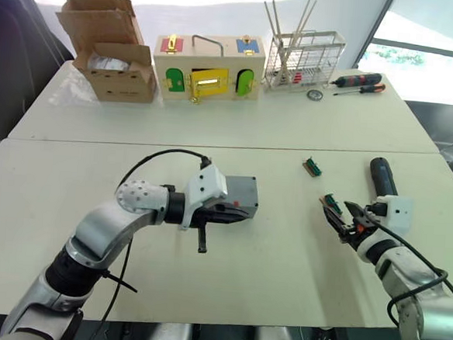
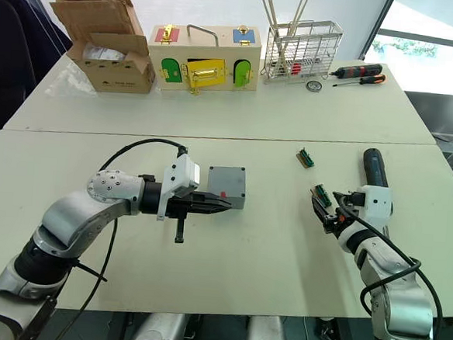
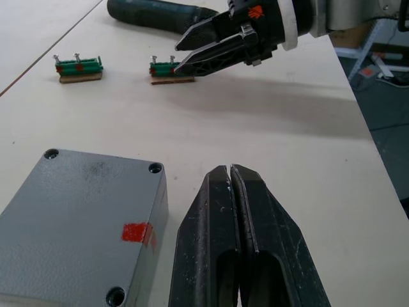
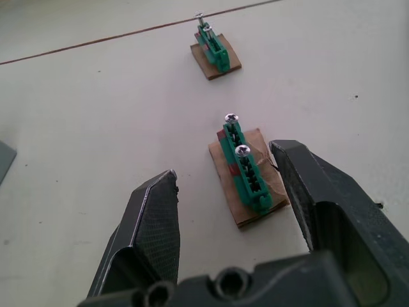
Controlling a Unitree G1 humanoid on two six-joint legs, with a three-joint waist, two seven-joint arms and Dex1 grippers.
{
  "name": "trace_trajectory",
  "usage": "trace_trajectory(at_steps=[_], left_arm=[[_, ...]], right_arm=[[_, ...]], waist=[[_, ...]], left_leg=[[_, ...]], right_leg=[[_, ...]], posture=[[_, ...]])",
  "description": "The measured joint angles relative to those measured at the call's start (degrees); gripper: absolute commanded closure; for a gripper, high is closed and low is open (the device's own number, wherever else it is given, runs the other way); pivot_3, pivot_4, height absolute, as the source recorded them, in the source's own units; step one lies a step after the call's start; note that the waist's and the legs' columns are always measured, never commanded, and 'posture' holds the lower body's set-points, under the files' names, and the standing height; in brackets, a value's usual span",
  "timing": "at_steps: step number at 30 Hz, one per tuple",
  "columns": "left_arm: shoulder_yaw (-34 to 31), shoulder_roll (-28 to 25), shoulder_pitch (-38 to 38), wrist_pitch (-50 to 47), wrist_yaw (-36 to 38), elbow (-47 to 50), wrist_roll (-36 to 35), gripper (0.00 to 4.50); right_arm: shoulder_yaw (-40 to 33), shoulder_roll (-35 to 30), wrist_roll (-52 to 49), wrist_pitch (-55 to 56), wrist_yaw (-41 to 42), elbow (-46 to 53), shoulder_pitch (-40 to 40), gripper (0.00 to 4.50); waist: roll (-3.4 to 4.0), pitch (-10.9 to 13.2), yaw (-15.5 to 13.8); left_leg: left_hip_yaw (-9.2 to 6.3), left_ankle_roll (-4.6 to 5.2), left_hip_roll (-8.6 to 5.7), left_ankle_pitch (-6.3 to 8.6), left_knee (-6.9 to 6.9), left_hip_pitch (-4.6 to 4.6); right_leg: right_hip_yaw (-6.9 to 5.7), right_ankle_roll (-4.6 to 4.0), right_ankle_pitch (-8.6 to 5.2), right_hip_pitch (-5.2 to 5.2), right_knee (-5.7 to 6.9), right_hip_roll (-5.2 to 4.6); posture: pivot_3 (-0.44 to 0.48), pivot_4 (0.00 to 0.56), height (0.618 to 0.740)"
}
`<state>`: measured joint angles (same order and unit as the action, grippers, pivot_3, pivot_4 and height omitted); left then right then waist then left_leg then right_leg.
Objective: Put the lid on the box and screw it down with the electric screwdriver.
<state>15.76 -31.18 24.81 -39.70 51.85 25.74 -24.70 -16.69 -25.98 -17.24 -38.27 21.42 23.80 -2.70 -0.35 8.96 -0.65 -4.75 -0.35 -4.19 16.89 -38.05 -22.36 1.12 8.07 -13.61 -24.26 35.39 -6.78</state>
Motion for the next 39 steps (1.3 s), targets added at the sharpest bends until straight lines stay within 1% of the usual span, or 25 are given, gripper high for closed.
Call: trace_trajectory(at_steps=[3, 9, 12, 13, 15, 16, 25, 29, 33, 39], left_arm=[[-1.3, 0.5, -0.5, -1.2, -1.4, 0.8, -1.6, 4.5], [-1.4, 0.4, -1.4, -2.2, -2.4, 2.1, -2.3, 4.5], [-1.3, 0.4, -1.5, -2.2, -2.5, 2.1, -2.3, 4.5], [-1.3, 0.4, -1.4, -2.2, -2.5, 2.1, -2.3, 4.5], [-1.3, 0.4, -1.4, -2.2, -2.6, 2.1, -2.2, 4.5], [-1.3, 0.4, -1.4, -2.2, -2.6, 2.1, -2.2, 4.5], [-1.3, -0.2, -1.5, -2.2, -2.9, 2.1, -2.2, 4.5], [-1.8, -1.1, -1.4, -2.1, -2.7, 1.6, -2.2, 4.5], [-3.8, -1.3, -1.1, -2.0, -2.5, -0.2, -2.3, 4.5], [-4.3, -1.3, 0.3, -0.7, -1.8, -3.0, -2.1, 4.5]], right_arm=[[-0.1, -0.4, 0.0, 0.0, 0.5, -1.8, 1.3, 1.73], [-0.1, -0.4, 0.0, 0.0, 0.6, -3.2, 2.1, 1.73], [-0.1, -0.4, 0.0, 0.4, 0.6, -3.5, 2.5, 2.67], [-0.1, -0.4, 0.0, 0.6, 0.6, -3.7, 2.5, 3.08], [-0.1, -0.3, 0.0, 1.3, 0.4, -4.0, 2.7, 4.07], [-0.1, -0.3, 0.0, 1.5, 0.4, -4.1, 2.8, 4.46], [-0.1, 0.0, -0.3, 1.8, -0.5, -3.9, 2.8, 4.46], [-1.1, 0.0, -1.2, 1.5, -1.3, -2.3, 2.5, 4.46], [-2.5, 0.0, -2.2, 1.4, -2.2, -0.1, 2.5, 4.46], [-3.0, -0.1, -3.8, 1.0, -3.1, 3.6, 2.8, 4.46]], waist=[[0.0, 0.0, 0.0], [0.0, 0.0, 0.0], [0.0, 0.0, 0.0], [0.0, 0.0, 0.0], [0.0, 0.0, 0.0], [0.0, 0.0, 0.0], [0.0, 0.0, 0.0], [0.0, 0.0, 0.0], [0.01, 0.0, 0.0], [0.0, 0.0, 0.0]], left_leg=[[0.0, 0.0, 0.0, 0.0, 0.0, 0.0], [0.0, 0.0, -0.01, 0.0, -0.01, 0.0], [-0.01, 0.0, -0.01, 0.0, -0.01, 0.0], [0.0, 0.0, 0.0, 0.0, -0.01, 0.0], [0.01, 0.0, -0.01, 0.0, -0.01, 0.0], [0.01, -0.01, -0.01, 0.0, -0.01, 0.0], [0.0, -0.01, -0.01, -0.01, -0.01, 0.0], [0.0, -0.01, 0.0, -0.01, -0.01, 0.0], [0.0, -0.01, -0.01, -0.01, -0.01, 0.0], [0.0, -0.01, -0.01, -0.01, -0.01, 0.0]], right_leg=[[0.0, 0.0, 0.0, -0.01, 0.0, 0.0], [0.0, 0.0, 0.0, 0.0, 0.02, 0.0], [-0.01, 0.0, 0.0, 0.0, 0.02, 0.0], [0.0, 0.0, 0.0, 0.0, 0.01, 0.0], [0.0, 0.0, 0.0, 0.0, 0.01, 0.0], [0.0, 0.0, 0.0, 0.0, 0.01, 0.0], [0.0, 0.0, 0.0, 0.0, 0.02, 0.0], [0.0, 0.0, 0.0, 0.0, 0.03, 0.0], [0.0, 0.0, 0.0, 0.0, 0.03, 0.0], [0.0, 0.0, 0.0, -0.01, 0.04, 0.0]], posture=[[0.0, 0.15, 0.734], [0.0, 0.15, 0.734], [0.0, 0.15, 0.734], [0.0, 0.15, 0.734], [0.0, 0.15, 0.734], [0.0, 0.15, 0.734], [0.0, 0.15, 0.734], [0.0, 0.15, 0.734], [0.0, 0.15, 0.734], [0.0, 0.15, 0.734]])
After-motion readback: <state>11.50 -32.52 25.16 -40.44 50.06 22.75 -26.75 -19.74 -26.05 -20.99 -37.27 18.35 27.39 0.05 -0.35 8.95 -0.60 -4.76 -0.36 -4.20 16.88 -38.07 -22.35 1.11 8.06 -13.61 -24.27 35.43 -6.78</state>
